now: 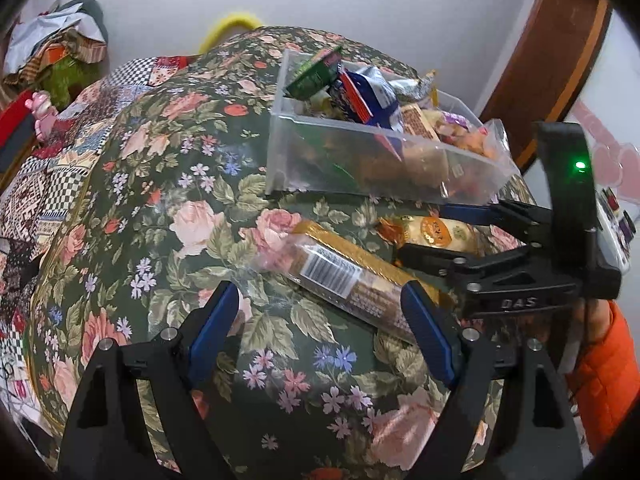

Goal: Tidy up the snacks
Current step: 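Grasp the orange-labelled rice cake pack with the right tool while the left tool grasps the barcode biscuit pack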

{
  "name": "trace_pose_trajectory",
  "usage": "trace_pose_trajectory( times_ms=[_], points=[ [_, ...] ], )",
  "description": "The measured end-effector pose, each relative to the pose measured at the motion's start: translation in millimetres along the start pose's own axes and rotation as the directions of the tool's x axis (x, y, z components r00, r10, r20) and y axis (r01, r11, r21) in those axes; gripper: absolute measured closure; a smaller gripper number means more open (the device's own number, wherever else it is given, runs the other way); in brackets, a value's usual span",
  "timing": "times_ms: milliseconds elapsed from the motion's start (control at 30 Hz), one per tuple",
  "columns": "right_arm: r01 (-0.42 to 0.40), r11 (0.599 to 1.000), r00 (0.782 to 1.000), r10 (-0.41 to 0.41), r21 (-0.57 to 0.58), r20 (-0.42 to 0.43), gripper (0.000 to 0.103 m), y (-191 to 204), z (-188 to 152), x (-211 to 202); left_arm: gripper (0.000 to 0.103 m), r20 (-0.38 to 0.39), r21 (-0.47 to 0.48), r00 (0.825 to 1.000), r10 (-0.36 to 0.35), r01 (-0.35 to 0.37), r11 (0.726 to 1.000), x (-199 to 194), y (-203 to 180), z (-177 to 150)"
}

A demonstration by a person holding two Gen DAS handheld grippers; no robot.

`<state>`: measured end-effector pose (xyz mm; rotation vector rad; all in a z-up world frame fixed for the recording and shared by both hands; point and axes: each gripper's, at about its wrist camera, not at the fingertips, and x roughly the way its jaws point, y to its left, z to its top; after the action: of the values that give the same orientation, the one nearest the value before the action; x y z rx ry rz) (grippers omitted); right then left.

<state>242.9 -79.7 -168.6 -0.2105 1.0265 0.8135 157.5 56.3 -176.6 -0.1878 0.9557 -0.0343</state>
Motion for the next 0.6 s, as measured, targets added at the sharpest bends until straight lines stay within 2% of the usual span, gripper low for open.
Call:
trace_pose_trajectory(
  times_ms=[100, 133, 167, 200, 233, 300, 367, 500, 600],
  points=[
    [-0.021, 1.0, 1.0, 0.021, 0.023, 0.008, 0.018, -4.1, -7.9, -3.4, 0.019, -0.013, 0.015, 1.0, -0.01, 0.01, 1.0, 5.9, -3.9, 0.2],
    [-0.02, 0.999, 1.0, 0.02, 0.033, 0.01, 0.024, -6.3, -11.0, -5.8, 0.019, -0.022, 0.015, 1.0, -0.022, 0.022, 1.0, 9.1, -6.2, 1.3],
    [-0.012, 0.999, 1.0, 0.012, 0.041, -0.001, 0.037, -8.7, -15.7, -7.3, 0.019, -0.025, 0.015, 0.999, -0.029, 0.029, 0.999, 11.0, -7.5, 2.0],
    [-0.003, 0.999, 1.0, 0.003, 0.041, -0.003, 0.043, -9.8, -20.1, -9.3, 0.019, -0.03, 0.016, 0.999, -0.04, 0.04, 0.999, 14.6, -10.7, 3.8],
    [0.012, 0.999, 1.0, -0.013, 0.04, 0.005, 0.046, -8.6, -26.0, -13.3, 0.019, -0.033, 0.018, 0.999, -0.042, 0.043, 0.999, 17.1, -12.7, 4.6],
    [0.023, 0.999, 1.0, -0.024, 0.05, 0.008, 0.06, -10.5, -35.5, -20.7, 0.019, -0.046, 0.017, 0.998, -0.045, 0.046, 0.999, 24.7, -17.8, 8.3],
    [0.025, 0.997, 1.0, -0.026, 0.076, 0.017, 0.067, -15.2, -40.9, -28.7, 0.019, -0.063, 0.007, 0.997, -0.054, 0.055, 0.998, 33.7, -22.9, 12.3],
    [0.046, 0.99, 0.998, -0.053, 0.132, 0.045, 0.067, -18.4, -55.1, -41.0, 0.019, -0.084, 0.019, 0.995, -0.062, 0.064, 0.998, 49.8, -38.0, 15.7],
    [0.078, 0.985, 0.995, -0.086, 0.151, 0.047, 0.067, -15.7, -68.0, -51.2, 0.019, -0.1, 0.063, 0.992, -0.072, 0.079, 0.995, 59.6, -55.1, 10.5]
  ],
)
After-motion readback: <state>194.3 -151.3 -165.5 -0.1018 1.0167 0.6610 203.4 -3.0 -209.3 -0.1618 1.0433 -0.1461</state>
